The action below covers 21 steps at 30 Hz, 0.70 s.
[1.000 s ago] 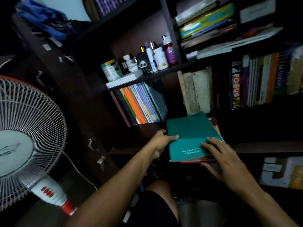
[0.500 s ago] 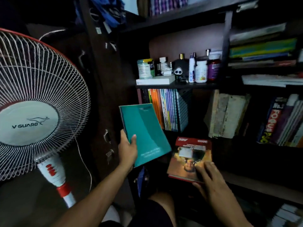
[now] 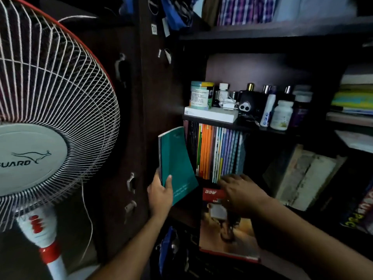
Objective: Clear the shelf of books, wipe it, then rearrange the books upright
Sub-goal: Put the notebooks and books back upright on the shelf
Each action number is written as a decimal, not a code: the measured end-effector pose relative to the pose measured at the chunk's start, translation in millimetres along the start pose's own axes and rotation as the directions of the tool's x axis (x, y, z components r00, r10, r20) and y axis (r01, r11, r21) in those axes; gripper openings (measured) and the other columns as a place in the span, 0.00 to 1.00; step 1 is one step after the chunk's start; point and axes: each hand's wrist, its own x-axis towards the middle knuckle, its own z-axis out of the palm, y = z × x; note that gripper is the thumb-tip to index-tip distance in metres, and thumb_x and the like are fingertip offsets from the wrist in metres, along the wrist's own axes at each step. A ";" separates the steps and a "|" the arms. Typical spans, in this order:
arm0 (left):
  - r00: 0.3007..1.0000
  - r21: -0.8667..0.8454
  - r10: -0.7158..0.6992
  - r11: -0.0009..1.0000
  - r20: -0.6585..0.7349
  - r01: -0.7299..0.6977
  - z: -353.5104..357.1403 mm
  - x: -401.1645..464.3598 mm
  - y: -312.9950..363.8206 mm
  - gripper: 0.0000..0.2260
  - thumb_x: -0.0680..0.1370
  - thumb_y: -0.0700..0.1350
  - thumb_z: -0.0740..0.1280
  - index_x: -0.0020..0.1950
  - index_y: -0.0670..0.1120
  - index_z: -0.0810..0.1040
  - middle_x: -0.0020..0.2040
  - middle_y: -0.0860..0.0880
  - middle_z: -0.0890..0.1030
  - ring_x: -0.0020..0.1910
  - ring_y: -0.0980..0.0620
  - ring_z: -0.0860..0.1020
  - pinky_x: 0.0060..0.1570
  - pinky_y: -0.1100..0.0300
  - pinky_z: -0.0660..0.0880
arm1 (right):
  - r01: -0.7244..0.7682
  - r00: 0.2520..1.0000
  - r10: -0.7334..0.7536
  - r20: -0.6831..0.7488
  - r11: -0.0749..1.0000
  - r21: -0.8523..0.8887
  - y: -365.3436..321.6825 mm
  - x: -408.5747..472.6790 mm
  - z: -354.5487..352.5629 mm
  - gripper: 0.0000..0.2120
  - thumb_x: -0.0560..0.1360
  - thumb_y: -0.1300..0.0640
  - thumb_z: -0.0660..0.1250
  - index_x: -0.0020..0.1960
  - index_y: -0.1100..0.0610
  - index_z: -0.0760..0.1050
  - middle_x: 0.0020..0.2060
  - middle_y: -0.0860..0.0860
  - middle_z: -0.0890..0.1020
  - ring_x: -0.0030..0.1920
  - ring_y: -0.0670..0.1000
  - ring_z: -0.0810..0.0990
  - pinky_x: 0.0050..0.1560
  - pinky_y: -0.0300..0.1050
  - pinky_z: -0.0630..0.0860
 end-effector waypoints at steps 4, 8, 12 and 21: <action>1.000 0.056 0.018 0.998 0.017 -0.019 11.6 -4.4 -0.6 0.22 0.83 0.46 0.65 0.77 0.47 0.69 0.66 0.49 0.78 0.68 0.48 0.73 0.59 0.68 0.64 | 0.085 0.994 -0.092 -0.061 0.990 -0.112 -6.9 73.2 0.5 0.28 0.84 0.46 0.56 0.80 0.54 0.56 0.80 0.54 0.56 0.81 0.56 0.49 0.79 0.61 0.46; 0.998 0.097 0.010 0.995 0.063 -0.016 18.3 4.9 -14.9 0.21 0.82 0.49 0.65 0.75 0.49 0.71 0.63 0.53 0.78 0.67 0.49 0.72 0.59 0.66 0.65 | 0.121 0.963 -0.196 -0.185 0.927 -0.355 -3.7 132.4 17.7 0.29 0.84 0.48 0.53 0.81 0.56 0.51 0.82 0.55 0.50 0.81 0.58 0.43 0.78 0.64 0.40; 0.996 0.102 -0.046 0.994 0.082 0.038 23.9 10.9 -25.0 0.20 0.82 0.53 0.64 0.74 0.49 0.72 0.65 0.49 0.79 0.69 0.48 0.72 0.61 0.62 0.67 | 0.089 0.944 -0.250 -0.214 0.820 -0.566 8.7 157.6 20.4 0.31 0.84 0.47 0.50 0.82 0.56 0.46 0.82 0.56 0.45 0.81 0.60 0.41 0.77 0.66 0.41; 0.996 0.058 -0.039 0.998 0.084 0.034 23.5 14.1 -25.8 0.19 0.82 0.53 0.65 0.72 0.49 0.75 0.64 0.50 0.80 0.67 0.48 0.75 0.64 0.52 0.74 | -0.046 0.951 -0.179 -0.253 0.725 -0.688 25.6 163.3 43.7 0.43 0.81 0.38 0.56 0.81 0.56 0.35 0.80 0.57 0.35 0.79 0.63 0.34 0.74 0.73 0.38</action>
